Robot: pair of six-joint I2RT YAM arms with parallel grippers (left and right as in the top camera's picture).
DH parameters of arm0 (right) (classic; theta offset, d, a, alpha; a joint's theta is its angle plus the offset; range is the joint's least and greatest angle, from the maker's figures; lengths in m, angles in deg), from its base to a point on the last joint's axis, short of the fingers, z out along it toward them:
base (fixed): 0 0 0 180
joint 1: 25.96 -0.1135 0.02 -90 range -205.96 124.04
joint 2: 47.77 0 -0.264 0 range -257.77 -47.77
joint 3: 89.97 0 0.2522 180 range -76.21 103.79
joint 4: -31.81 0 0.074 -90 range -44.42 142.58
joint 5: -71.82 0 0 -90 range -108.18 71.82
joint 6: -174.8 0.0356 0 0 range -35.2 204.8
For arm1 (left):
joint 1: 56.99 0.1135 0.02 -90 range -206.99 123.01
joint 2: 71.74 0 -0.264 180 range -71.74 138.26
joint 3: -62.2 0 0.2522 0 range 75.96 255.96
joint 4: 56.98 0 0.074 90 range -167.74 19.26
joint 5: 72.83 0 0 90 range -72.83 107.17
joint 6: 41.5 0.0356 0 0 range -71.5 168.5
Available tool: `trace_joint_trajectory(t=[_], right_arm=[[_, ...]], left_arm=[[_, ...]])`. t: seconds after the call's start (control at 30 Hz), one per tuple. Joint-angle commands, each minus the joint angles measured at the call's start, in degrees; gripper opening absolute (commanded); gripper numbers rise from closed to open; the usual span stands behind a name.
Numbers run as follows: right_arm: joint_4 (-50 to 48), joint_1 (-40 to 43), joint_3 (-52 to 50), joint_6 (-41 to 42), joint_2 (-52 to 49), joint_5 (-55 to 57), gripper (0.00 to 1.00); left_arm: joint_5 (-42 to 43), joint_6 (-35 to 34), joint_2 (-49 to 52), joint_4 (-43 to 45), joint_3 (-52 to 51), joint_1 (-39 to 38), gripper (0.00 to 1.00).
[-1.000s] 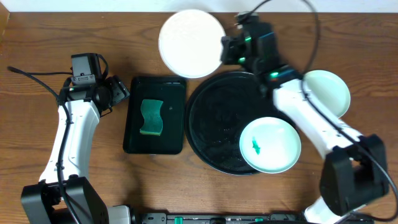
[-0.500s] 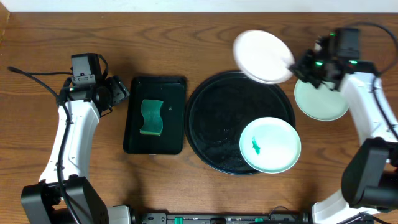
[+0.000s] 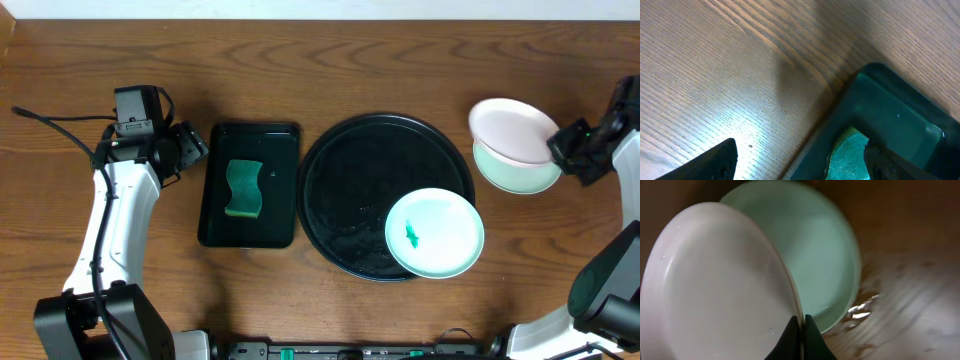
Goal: Clean dirty plates on tray and stack at the side
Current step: 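Set the white plate onto the pale green plate at right, release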
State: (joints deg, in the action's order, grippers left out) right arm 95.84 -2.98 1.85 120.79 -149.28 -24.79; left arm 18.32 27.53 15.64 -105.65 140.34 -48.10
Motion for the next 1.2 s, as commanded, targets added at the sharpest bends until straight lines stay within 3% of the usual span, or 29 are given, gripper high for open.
trace_joint_trajectory(t=[0.0, 0.17, 0.63, 0.93, 1.0, 1.03, 1.1, 1.17], right_arm=[[-0.2, 0.1, -1.5, 0.4, 0.9, 5.9, 0.01], [-2.6, 0.1, -4.7, 0.4, 0.9, 11.0, 0.01], [-18.9, 0.1, -18.0, 0.4, 0.9, 11.0, 0.01], [-19.9, -0.1, -18.4, 0.4, 0.9, 10.6, 0.07], [-19.9, -0.1, -18.4, 0.3, 0.9, 10.6, 0.17], [-19.9, -0.1, -18.4, -0.2, 0.9, 10.6, 0.26], [-19.7, -0.1, -18.2, -1.5, 1.0, 10.6, 0.61], [-19.3, -0.2, -18.0, -3.0, 1.6, 10.0, 0.72]], left_arm=[[-0.2, 0.1, -0.3, -0.2, 0.9, 0.0, 0.81], [-0.2, 0.1, -0.3, -0.2, 0.8, 0.0, 0.81], [-0.2, 0.1, -0.3, -0.2, 0.8, 0.0, 0.81], [-0.2, 0.1, -0.3, -0.2, 0.8, 0.0, 0.81], [-0.2, 0.1, -0.3, -0.2, 0.8, 0.0, 0.81], [-0.2, 0.1, -0.3, -0.2, 0.8, 0.0, 0.81], [-0.2, 0.1, -0.3, -0.2, 0.8, 0.0, 0.81], [-0.2, 0.1, -0.3, -0.2, 0.8, 0.0, 0.81]])
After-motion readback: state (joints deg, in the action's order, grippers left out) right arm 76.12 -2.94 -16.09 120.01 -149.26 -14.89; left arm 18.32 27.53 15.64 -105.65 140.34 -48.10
